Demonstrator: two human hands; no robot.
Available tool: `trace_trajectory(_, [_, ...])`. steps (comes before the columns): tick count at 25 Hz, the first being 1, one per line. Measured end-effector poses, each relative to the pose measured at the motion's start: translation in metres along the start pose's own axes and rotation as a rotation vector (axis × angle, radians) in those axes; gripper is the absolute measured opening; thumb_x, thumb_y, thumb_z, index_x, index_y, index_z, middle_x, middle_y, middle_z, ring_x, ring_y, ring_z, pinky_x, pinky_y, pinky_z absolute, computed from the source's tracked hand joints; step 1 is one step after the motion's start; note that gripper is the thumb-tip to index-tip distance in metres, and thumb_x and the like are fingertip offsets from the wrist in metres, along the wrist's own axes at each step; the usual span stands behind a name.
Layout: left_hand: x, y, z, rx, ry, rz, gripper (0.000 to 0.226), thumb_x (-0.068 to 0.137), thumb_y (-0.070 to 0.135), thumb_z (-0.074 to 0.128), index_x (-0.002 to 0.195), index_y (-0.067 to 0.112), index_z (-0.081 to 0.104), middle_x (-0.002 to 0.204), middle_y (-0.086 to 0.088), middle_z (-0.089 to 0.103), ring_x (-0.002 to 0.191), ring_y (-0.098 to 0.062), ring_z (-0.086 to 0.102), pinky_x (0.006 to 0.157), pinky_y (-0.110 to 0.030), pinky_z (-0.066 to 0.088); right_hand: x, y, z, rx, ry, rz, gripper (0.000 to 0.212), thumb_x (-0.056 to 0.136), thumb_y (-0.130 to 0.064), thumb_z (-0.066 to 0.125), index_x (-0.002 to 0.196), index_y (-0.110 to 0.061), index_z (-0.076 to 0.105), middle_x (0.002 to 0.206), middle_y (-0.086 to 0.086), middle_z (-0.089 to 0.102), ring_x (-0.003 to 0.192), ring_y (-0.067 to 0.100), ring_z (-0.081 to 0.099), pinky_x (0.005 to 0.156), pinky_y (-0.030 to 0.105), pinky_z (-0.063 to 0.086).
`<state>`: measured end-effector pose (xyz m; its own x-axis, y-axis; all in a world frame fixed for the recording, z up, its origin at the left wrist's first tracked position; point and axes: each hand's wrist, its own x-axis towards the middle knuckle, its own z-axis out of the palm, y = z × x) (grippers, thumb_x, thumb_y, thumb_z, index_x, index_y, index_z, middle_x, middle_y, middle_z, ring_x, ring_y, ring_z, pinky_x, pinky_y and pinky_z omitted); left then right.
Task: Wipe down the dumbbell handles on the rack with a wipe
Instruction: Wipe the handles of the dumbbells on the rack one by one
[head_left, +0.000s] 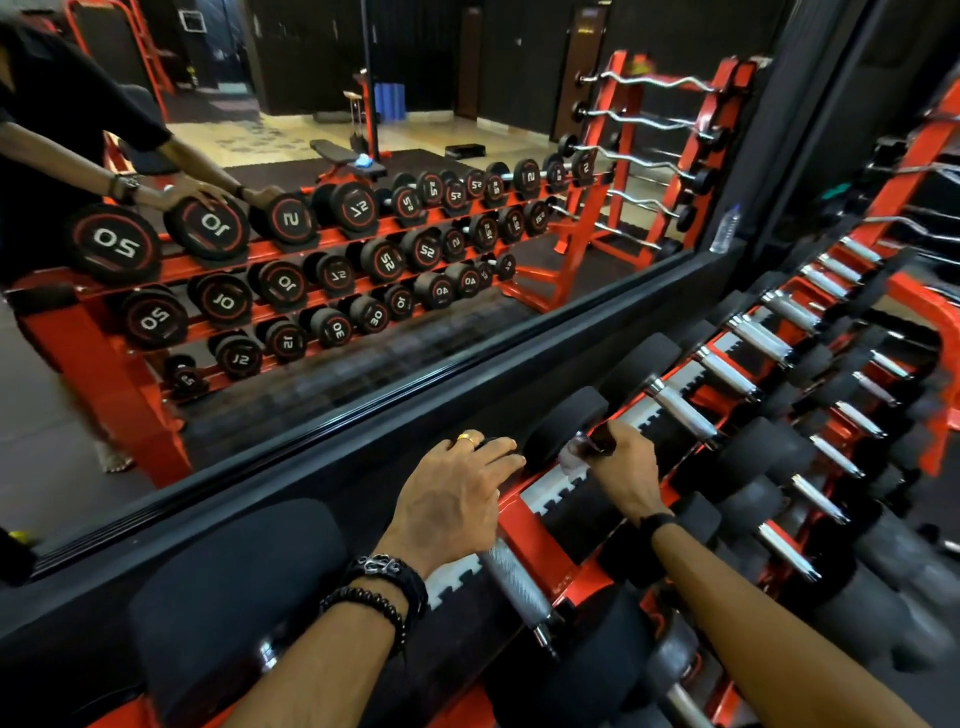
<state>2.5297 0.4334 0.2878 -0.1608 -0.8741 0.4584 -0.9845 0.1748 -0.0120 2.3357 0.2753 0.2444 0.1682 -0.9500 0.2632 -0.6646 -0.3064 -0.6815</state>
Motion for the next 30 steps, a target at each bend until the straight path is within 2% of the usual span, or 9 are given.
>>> trace_trajectory(3, [0.000,0.001,-0.001,-0.002,0.008,0.004,0.051,0.066,0.026,0.083,0.116,0.024,0.070,0.119,0.006,0.068,0.100,-0.016,0.066,0.075,-0.030,0.058,0.011,0.008,0.004,0.106,0.029,0.150,0.033,0.085,-0.030,0.073,0.063,-0.010,0.060,0.067,0.010,0.065,0.072,0.025,0.063,0.065,0.037,0.051])
trace_trajectory(6, [0.000,0.000,-0.001,0.002,0.008,0.005,0.052,0.066,0.026,0.084,0.116,0.024,0.070,0.119,0.006,0.068,0.101,-0.017,0.067,0.076,-0.030,0.058,0.016,0.011,0.005,0.029,0.063,0.221,0.015,0.088,-0.019,0.069,0.083,-0.005,0.069,0.087,0.018,0.071,0.088,0.035,0.065,0.074,0.039,0.051])
trace_trajectory(9, [0.000,-0.001,0.000,-0.004,0.005,0.010,0.052,0.068,0.025,0.082,0.118,0.024,0.068,0.120,0.005,0.068,0.102,-0.018,0.066,0.076,-0.030,0.058,0.002,-0.005,0.008,-0.115,0.066,-0.008,0.004,0.081,-0.006,0.063,0.082,-0.002,0.064,0.083,0.018,0.067,0.076,0.035,0.062,0.063,0.035,0.044])
trace_trajectory(12, [-0.001,-0.001,0.000,-0.012,0.012,0.011,0.052,0.067,0.024,0.082,0.118,0.023,0.068,0.120,0.005,0.068,0.101,-0.017,0.066,0.075,-0.030,0.058,-0.032,0.003,0.021,-0.628,-0.055,-0.268,0.048,0.061,0.001,0.070,0.107,0.007,0.060,0.095,0.025,0.064,0.080,0.042,0.063,0.065,0.046,0.052])
trace_trajectory(14, [-0.001,-0.001,0.000,-0.012,0.010,0.010,0.052,0.068,0.025,0.081,0.118,0.023,0.068,0.121,0.005,0.067,0.102,-0.017,0.066,0.076,-0.030,0.058,-0.050,0.015,0.016,-0.849,-0.221,-0.196,0.067,0.057,-0.009,0.077,0.117,0.013,0.057,0.106,0.031,0.061,0.090,0.044,0.060,0.075,0.051,0.050])
trace_trajectory(17, [-0.001,-0.001,0.002,-0.014,0.004,0.007,0.051,0.070,0.025,0.080,0.119,0.023,0.068,0.121,0.005,0.067,0.103,-0.018,0.065,0.077,-0.031,0.058,-0.052,0.014,0.011,-0.919,-0.361,-0.064,0.076,0.061,-0.012,0.075,0.126,0.018,0.049,0.117,0.037,0.055,0.103,0.049,0.056,0.088,0.054,0.048])
trace_trajectory(22, [0.000,-0.001,0.001,-0.015,0.008,0.013,0.050,0.071,0.024,0.079,0.119,0.022,0.067,0.122,0.004,0.067,0.103,-0.019,0.065,0.076,-0.034,0.059,-0.028,0.005,0.017,-0.840,-0.400,-0.209,0.073,0.080,0.004,0.050,0.145,0.017,0.020,0.144,0.041,0.028,0.136,0.053,0.028,0.116,0.054,0.027])
trace_trajectory(27, [-0.001,-0.001,0.002,-0.027,0.011,0.013,0.048,0.070,0.024,0.080,0.117,0.023,0.069,0.120,0.004,0.068,0.101,-0.017,0.066,0.076,-0.031,0.059,-0.057,0.025,0.012,-0.904,-0.538,0.031,0.061,0.071,0.001,0.052,0.126,0.027,0.042,0.121,0.054,0.043,0.111,0.065,0.049,0.094,0.064,0.047])
trace_trajectory(30, [-0.001,-0.002,0.002,-0.018,0.004,0.019,0.048,0.071,0.022,0.078,0.118,0.022,0.068,0.121,0.003,0.068,0.101,-0.019,0.066,0.076,-0.034,0.059,-0.038,-0.016,0.011,-0.804,-0.426,0.056,0.043,0.069,0.001,0.062,0.106,0.022,0.059,0.106,0.046,0.055,0.099,0.057,0.056,0.087,0.060,0.051])
